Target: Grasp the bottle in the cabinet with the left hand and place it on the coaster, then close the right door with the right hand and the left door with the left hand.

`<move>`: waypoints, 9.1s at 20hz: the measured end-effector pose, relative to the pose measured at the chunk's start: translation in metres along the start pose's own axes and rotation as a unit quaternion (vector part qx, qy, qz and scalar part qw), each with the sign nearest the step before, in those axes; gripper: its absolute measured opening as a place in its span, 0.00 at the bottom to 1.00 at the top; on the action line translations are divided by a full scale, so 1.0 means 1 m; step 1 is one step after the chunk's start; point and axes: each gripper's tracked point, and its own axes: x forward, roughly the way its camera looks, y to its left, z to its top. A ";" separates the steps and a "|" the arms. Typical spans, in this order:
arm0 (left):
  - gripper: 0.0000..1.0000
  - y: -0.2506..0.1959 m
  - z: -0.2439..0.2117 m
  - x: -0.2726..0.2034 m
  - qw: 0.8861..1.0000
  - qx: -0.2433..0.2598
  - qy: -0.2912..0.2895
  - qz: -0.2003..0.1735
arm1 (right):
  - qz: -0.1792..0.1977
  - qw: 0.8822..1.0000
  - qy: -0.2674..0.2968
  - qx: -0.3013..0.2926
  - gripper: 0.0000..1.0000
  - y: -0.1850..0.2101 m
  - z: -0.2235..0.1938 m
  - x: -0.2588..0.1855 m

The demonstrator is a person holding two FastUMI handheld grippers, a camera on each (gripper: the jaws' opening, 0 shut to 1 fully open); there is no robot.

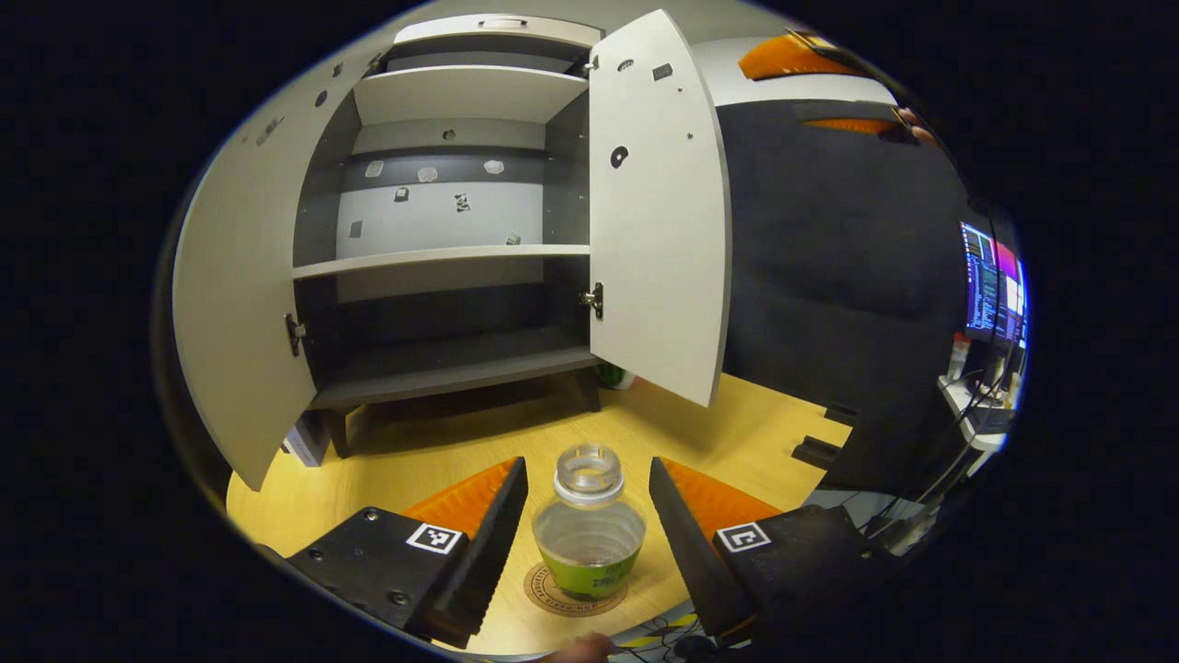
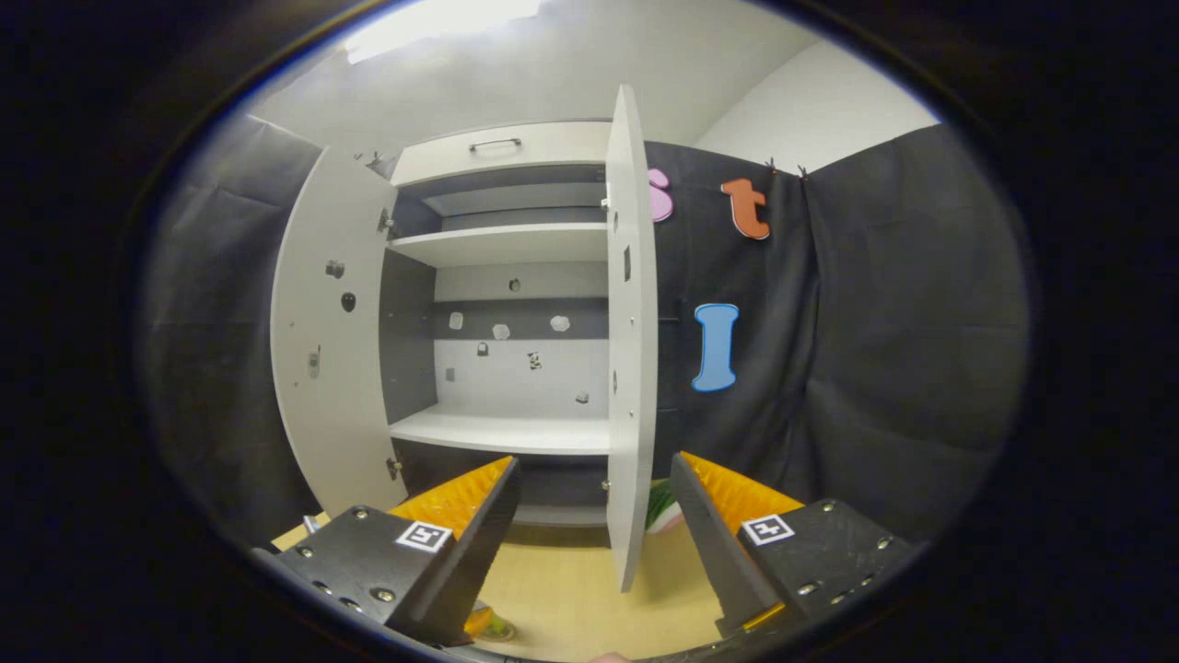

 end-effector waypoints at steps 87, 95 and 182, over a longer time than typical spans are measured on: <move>0.95 0.261 0.253 -0.243 0.974 -0.028 -0.075 0.213 | 0.042 0.998 0.010 -0.034 0.92 -0.054 0.047 0.151; 0.94 0.344 0.224 -0.257 0.966 -0.009 -0.044 0.256 | 0.089 0.996 -0.008 -0.005 0.92 -0.016 0.054 0.109; 0.96 0.214 0.323 -0.103 0.964 -0.023 -0.090 0.250 | 0.134 0.991 -0.015 -0.005 0.92 -0.067 0.066 0.068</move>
